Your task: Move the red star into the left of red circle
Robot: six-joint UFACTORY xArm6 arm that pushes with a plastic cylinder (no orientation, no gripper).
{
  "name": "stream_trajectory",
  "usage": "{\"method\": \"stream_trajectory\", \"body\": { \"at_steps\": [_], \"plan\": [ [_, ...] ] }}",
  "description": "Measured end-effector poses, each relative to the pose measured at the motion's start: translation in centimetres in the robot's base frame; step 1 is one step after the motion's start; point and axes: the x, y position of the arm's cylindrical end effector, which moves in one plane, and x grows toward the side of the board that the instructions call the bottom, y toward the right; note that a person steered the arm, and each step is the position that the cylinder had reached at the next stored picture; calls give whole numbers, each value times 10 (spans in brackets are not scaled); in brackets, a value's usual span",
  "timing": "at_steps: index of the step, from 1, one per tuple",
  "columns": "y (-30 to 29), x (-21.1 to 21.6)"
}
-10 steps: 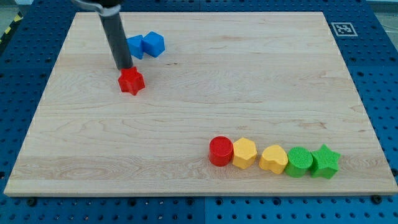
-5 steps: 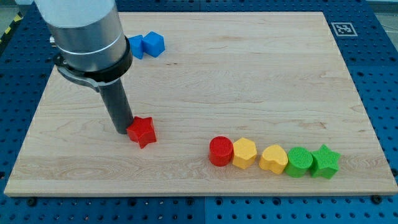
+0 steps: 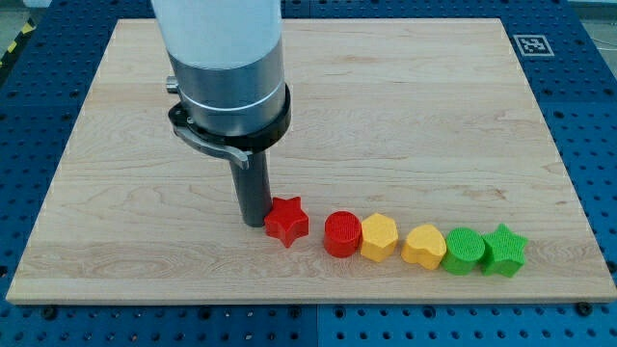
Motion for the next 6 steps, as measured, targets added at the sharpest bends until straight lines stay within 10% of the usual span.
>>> {"method": "stream_trajectory", "body": {
  "at_steps": [3, 6],
  "plan": [
    [39, 15],
    [-16, -67]
  ]
}}
